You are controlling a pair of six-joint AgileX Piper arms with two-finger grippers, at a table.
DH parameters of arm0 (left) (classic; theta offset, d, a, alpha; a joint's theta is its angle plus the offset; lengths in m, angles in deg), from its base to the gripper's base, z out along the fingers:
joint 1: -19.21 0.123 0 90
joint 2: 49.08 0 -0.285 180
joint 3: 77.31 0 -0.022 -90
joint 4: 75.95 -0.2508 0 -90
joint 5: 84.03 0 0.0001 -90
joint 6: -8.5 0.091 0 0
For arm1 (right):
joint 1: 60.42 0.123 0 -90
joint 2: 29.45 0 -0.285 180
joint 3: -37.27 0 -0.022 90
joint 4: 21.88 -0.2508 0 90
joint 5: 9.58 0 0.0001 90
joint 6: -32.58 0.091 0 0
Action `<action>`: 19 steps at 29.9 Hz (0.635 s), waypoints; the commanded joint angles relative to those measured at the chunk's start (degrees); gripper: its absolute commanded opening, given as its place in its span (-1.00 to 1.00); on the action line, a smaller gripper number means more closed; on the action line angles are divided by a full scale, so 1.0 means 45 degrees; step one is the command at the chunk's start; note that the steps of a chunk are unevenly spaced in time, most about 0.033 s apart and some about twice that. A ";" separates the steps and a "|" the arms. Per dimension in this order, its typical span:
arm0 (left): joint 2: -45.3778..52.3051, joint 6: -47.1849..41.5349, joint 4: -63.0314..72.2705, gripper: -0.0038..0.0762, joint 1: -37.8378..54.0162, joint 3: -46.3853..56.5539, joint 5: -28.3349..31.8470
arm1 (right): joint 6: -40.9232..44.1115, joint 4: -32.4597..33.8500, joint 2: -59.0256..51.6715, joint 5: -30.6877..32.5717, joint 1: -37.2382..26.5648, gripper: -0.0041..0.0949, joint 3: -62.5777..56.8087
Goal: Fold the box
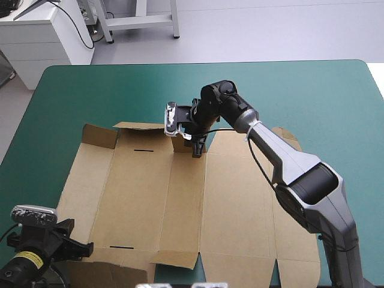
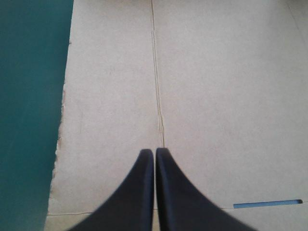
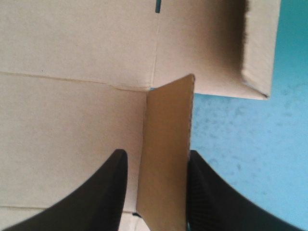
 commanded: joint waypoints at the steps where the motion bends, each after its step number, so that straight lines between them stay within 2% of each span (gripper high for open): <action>1: -0.0151 -0.0068 -0.0118 -0.92 0.0022 -0.0325 0.0798 | 0.0738 0.1290 -0.1647 -0.0139 0.0004 -0.23 0.0452; 4: -0.0151 -0.0068 -0.0118 -0.92 0.0022 -0.0325 0.0798 | 0.2482 0.2975 -0.2516 0.0108 -0.0101 -0.30 0.0452; 6: -0.0151 -0.0068 -0.0118 -0.92 0.0022 -0.0325 0.0798 | 0.3587 0.3513 -0.3077 0.0406 -0.0295 -0.36 0.0452; 10: -0.0151 -0.0068 -0.0118 -0.92 0.0022 -0.0325 0.0798 | 0.5113 0.3499 -0.4286 0.1073 -0.1145 -0.53 0.0422; 14: -0.0151 -0.0068 -0.0118 -0.92 0.0022 -0.0325 0.0775 | 0.6634 0.3499 -0.5764 0.1073 -0.2302 -0.72 -0.0054; 19: -0.0151 -0.0137 -0.0118 -0.92 0.0022 -0.0605 0.0752 | 0.7635 0.3519 -0.7854 0.1073 -0.4056 -0.75 -0.2132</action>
